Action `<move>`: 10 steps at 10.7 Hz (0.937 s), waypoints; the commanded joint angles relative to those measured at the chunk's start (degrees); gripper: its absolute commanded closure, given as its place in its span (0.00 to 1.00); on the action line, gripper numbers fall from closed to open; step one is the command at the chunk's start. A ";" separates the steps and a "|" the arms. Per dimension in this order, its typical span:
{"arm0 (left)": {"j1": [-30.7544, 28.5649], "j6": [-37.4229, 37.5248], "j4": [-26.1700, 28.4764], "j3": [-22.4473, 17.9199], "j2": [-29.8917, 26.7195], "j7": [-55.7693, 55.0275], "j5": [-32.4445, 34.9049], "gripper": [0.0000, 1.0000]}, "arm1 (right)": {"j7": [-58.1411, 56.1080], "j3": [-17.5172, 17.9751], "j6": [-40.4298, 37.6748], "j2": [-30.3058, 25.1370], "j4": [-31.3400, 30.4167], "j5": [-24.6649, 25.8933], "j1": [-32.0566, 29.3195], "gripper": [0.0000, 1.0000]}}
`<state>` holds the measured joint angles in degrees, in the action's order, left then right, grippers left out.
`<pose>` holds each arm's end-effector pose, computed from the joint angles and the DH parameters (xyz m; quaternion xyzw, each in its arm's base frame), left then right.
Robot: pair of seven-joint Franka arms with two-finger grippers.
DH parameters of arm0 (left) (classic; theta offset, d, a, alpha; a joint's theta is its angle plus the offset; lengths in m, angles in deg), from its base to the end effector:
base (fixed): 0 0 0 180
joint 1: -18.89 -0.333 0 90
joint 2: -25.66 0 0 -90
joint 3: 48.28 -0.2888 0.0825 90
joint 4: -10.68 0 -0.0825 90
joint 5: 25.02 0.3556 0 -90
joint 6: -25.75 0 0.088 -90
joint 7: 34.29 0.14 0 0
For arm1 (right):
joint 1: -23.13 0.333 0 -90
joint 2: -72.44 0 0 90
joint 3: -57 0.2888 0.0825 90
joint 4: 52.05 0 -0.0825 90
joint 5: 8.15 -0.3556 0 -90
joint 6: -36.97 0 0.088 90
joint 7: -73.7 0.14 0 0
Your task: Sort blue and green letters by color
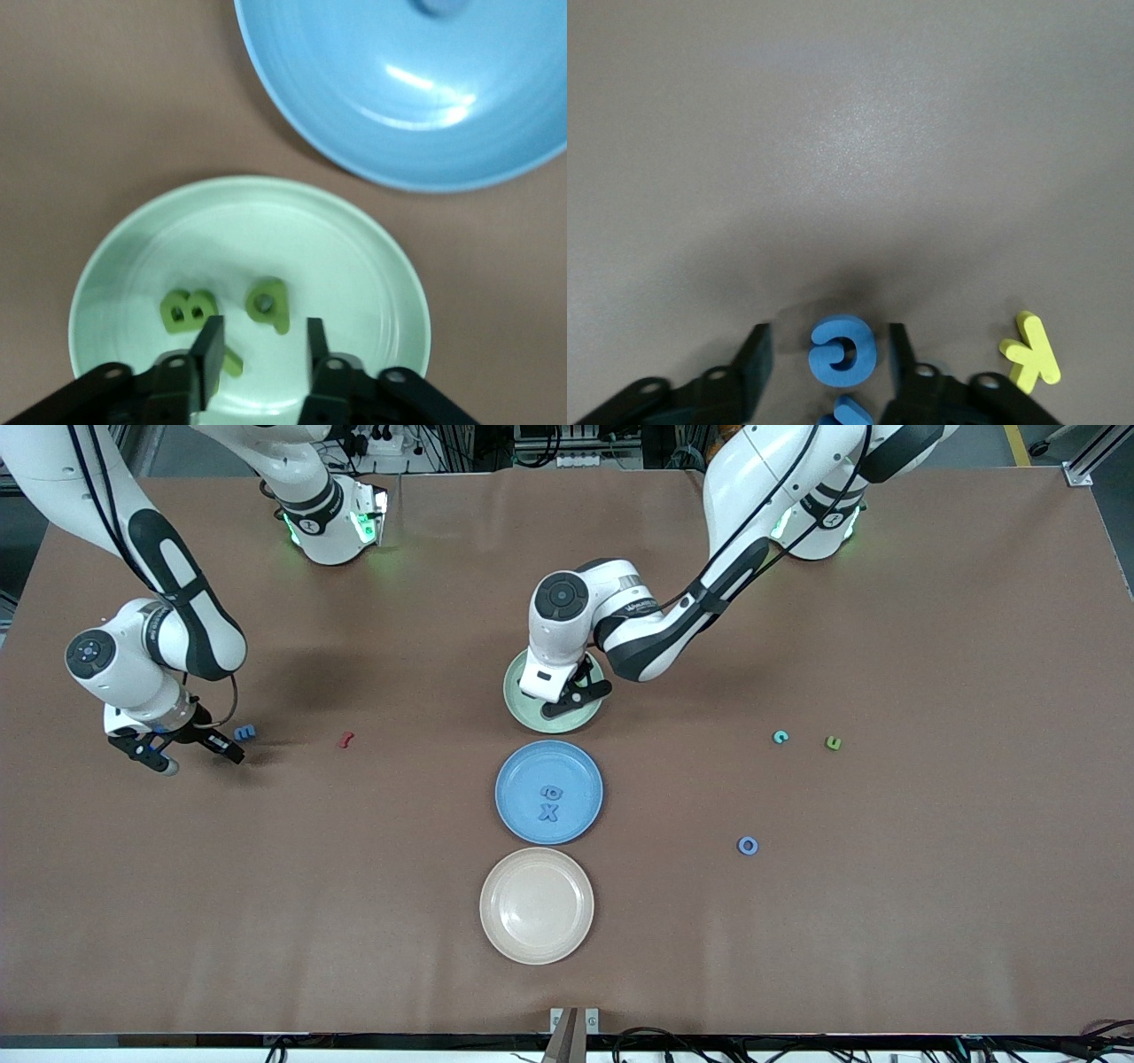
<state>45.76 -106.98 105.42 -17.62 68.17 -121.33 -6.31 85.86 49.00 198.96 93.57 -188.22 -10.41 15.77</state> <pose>0.3844 -0.5241 0.1919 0.9765 0.2075 -0.0454 0.0360 0.4749 -0.1371 0.1460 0.9671 -0.2500 0.0426 0.0192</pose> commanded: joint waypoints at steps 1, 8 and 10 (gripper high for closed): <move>-4.87 0.80 -1.67 -0.25 -2.07 1.69 -0.69 0.00 | -0.46 2.10 3.59 1.46 -0.41 0.42 -2.58 0.73; -34.81 14.43 7.88 5.70 -14.99 52.36 -1.04 0.00 | 1.73 7.28 -10.34 -4.15 5.37 0.15 -1.09 1.00; -45.89 13.38 12.72 10.53 -15.79 63.79 -0.60 0.00 | 8.64 7.38 -13.96 -4.78 9.24 -0.11 3.72 1.00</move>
<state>11.02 -92.15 109.59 -12.77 56.25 -68.22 -6.35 87.85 55.80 189.52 90.92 -182.13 -10.42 15.53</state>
